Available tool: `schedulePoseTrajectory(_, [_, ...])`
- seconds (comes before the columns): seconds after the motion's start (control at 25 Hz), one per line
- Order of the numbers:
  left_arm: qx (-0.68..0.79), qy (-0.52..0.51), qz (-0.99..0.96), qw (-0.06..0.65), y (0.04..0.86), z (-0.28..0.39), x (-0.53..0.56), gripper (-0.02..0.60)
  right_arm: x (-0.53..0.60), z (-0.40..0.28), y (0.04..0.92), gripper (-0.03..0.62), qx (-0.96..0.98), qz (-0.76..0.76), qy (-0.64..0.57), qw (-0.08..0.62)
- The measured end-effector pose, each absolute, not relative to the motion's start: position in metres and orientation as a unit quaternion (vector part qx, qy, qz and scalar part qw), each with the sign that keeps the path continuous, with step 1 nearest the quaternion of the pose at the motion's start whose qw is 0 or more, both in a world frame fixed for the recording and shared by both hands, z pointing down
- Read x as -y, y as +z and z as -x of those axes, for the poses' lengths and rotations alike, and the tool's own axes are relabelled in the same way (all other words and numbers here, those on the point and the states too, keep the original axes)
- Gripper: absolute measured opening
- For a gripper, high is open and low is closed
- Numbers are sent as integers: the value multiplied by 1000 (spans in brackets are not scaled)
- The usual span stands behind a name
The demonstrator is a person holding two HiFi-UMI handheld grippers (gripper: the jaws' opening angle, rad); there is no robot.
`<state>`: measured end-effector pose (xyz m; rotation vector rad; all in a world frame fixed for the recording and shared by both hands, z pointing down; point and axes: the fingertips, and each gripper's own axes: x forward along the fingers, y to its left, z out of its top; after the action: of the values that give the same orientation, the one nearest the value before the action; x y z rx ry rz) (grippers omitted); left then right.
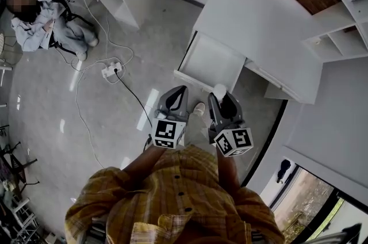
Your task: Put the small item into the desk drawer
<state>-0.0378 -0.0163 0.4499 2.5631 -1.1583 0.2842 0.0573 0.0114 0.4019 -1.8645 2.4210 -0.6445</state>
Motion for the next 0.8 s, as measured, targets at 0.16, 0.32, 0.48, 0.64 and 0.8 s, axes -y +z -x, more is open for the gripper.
schedulePoseTrajectory(0.16, [416,103,-892,146,453,33,35,2,3,-65,408,163,-779,590,-211,14])
schedulePoseTrajectory(0.32, [426,108,-886,147,460,23,49,2,19,-77,414,163,-785,580,-219,17])
schedulePoseTrajectory(0.48, [434,116,-879,162,465,9,59,2,35,-90,420,163,-791,569,-224,12])
schedulePoseTrajectory(0.64, [443,133,-870,172,474,0,66,2,48,-100,430,163,-795,559,-235,2])
schedulePoseTrajectory(0.8, [450,140,-864,179,485,-9,75,2,58,-109,443,163,-797,551,-248,-7])
